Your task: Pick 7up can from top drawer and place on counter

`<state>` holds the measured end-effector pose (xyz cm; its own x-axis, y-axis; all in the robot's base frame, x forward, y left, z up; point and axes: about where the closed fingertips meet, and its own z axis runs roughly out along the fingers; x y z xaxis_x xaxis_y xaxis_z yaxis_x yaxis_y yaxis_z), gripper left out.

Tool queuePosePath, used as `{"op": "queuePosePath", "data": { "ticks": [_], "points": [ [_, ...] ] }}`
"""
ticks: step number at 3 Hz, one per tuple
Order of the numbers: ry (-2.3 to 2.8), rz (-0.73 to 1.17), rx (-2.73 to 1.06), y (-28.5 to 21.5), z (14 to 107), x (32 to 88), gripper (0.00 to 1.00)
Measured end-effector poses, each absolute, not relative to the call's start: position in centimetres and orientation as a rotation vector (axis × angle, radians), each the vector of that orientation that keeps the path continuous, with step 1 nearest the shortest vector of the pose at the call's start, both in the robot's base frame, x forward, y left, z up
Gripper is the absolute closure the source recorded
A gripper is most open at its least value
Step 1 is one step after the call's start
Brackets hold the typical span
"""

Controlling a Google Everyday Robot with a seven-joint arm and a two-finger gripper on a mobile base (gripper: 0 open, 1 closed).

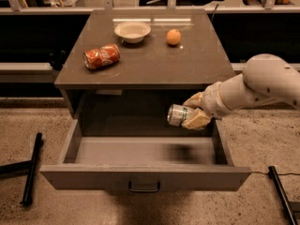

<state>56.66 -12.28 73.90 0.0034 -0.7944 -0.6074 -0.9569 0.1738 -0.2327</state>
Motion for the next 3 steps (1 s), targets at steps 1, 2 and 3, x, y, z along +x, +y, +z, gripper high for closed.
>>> {"op": "queuePosePath", "data": {
  "ticks": [1, 2, 3],
  "points": [
    [1.759, 0.261, -1.642, -15.2, 79.3, 57.8, 1.00],
    [1.759, 0.262, -1.642, -15.2, 79.3, 57.8, 1.00],
    [1.718, 0.258, -1.607, -15.6, 81.6, 58.3, 1.00]
  ]
}}
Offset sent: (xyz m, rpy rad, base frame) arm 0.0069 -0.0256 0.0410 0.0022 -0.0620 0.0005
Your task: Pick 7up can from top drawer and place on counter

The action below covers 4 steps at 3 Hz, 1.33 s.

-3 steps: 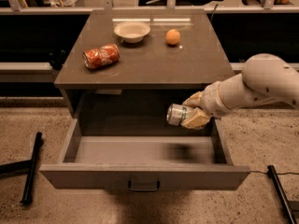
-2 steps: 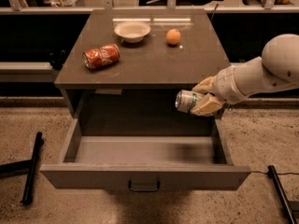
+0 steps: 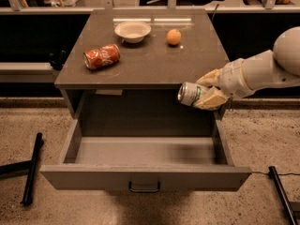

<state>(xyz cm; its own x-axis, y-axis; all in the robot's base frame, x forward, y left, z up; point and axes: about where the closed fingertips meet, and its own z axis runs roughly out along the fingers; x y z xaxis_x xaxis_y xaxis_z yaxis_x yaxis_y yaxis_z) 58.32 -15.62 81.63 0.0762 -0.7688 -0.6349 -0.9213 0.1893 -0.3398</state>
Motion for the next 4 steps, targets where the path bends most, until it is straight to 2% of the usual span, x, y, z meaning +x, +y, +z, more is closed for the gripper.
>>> {"op": "queuePosePath", "data": {
  "ticks": [2, 4],
  "points": [
    [1.701, 0.218, -1.577, -15.7, 88.3, 62.6, 1.00],
    [1.770, 0.258, -1.547, -12.5, 89.4, 70.7, 1.00]
  ]
}}
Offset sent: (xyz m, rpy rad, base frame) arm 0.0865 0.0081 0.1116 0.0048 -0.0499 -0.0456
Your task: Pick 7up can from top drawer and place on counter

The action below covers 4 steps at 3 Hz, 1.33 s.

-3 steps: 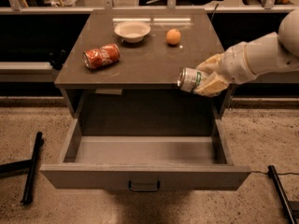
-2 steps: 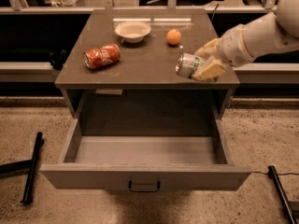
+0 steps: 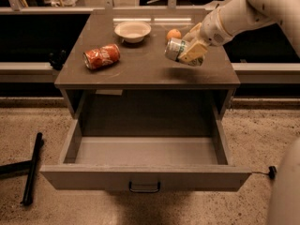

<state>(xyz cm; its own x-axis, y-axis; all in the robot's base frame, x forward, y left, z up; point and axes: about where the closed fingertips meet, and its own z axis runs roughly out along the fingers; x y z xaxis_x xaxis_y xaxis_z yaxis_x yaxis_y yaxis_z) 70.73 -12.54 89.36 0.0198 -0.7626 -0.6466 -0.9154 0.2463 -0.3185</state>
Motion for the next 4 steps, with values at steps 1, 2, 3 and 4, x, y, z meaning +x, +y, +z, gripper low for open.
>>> {"op": "queuePosePath", "data": {
  "ticks": [1, 2, 3, 4],
  "points": [
    [1.826, 0.292, -1.553, -11.2, 87.6, 73.1, 0.82],
    [1.859, 0.322, -1.565, -10.4, 86.2, 74.4, 0.59],
    [1.872, 0.337, -1.570, -10.2, 85.6, 75.0, 0.36],
    [1.856, 0.326, -1.584, -10.3, 86.3, 74.9, 0.12]
  ]
}}
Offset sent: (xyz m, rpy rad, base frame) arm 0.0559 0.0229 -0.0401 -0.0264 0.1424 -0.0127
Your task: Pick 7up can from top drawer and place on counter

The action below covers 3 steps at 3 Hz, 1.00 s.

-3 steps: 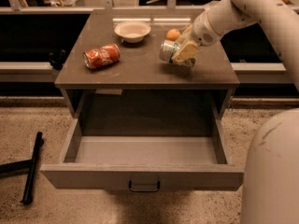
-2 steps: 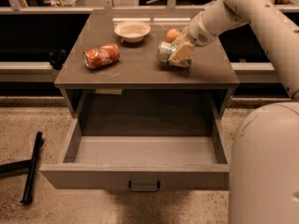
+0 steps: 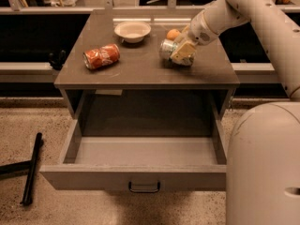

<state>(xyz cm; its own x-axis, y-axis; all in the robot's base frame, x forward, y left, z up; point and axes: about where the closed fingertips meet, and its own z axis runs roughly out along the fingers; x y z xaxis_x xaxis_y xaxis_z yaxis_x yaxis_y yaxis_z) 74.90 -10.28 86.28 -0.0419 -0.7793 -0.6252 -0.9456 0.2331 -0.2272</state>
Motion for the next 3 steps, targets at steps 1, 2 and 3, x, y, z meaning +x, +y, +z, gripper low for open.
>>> {"op": "queuePosePath", "data": {
  "ticks": [1, 2, 3],
  "points": [
    [1.831, 0.286, -1.591, -11.6, 88.2, 73.9, 0.00],
    [1.823, 0.248, -1.561, -14.0, 90.2, 72.8, 0.00],
    [1.846, 0.162, -1.512, -19.0, 92.1, 71.2, 0.00]
  ]
}}
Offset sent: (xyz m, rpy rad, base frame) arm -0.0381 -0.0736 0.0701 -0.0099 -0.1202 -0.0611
